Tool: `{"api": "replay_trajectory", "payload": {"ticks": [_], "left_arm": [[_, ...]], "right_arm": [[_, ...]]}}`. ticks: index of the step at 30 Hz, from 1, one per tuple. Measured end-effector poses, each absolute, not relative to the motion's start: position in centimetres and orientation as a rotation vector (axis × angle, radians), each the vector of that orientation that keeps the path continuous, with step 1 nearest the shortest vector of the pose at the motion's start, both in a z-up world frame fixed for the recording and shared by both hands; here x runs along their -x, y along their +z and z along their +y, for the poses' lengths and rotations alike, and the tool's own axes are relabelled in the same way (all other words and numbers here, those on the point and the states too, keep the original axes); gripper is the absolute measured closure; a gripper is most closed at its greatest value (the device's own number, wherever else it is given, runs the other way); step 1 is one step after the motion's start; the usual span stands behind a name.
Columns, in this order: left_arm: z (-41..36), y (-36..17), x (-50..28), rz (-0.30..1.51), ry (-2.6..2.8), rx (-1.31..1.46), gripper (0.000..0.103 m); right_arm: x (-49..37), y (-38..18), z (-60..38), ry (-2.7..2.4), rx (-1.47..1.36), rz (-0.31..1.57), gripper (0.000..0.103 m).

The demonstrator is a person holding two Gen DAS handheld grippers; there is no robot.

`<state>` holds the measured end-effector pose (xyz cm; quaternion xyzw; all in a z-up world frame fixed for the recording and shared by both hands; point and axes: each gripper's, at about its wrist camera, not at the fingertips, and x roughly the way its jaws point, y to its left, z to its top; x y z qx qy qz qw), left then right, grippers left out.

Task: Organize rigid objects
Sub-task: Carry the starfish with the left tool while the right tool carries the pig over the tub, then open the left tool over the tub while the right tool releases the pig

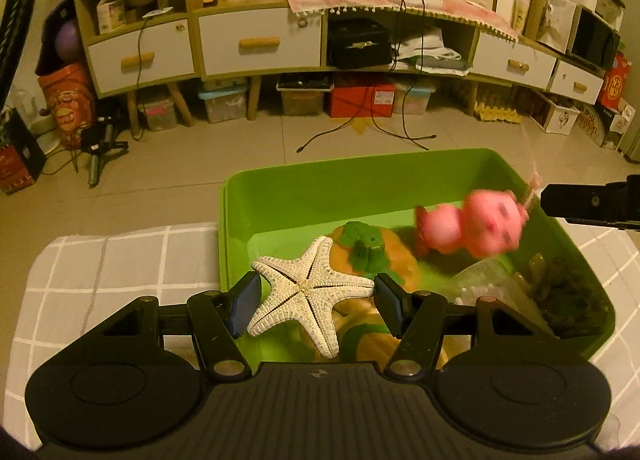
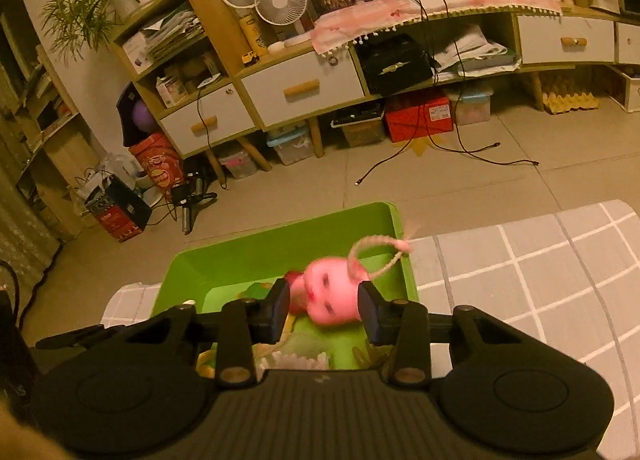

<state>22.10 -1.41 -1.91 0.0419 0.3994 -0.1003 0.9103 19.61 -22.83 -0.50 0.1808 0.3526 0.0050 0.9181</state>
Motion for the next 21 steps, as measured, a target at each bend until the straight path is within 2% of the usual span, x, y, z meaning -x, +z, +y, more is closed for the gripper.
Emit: {"api": "replay_trajectory", "payload": {"ticks": [8, 9, 11, 15, 21], "left_arm": [[-1.5, -2.1, -22.5, 0.802, -0.196, -0.109, 0.036], [-1.5, -2.0, -22.5, 0.792, -0.201, -0.108, 0.034], [-1.5, -1.7, -22.3, 0.769, -0.218, -0.102, 0.018], [-1.8, -1.2, -21.9, 0.769, -0.215, -0.110, 0.015], [-1.8, -0.4, -21.1, 0.767, -0.217, -0.122, 0.014]], "right_arm": [[-19.6, -0.8, -23.3, 0.001, -0.374, 0.733, 0.095], [-19.5, -0.8, -23.3, 0.003, -0.378, 0.735, 0.095], [-19.4, -0.7, -23.4, 0.005, -0.388, 0.741, 0.095], [-19.1, -0.6, -23.6, 0.008, -0.428, 0.747, 0.093], [-18.0, -0.2, -23.9, 0.000, -0.447, 0.754, 0.083]]}}
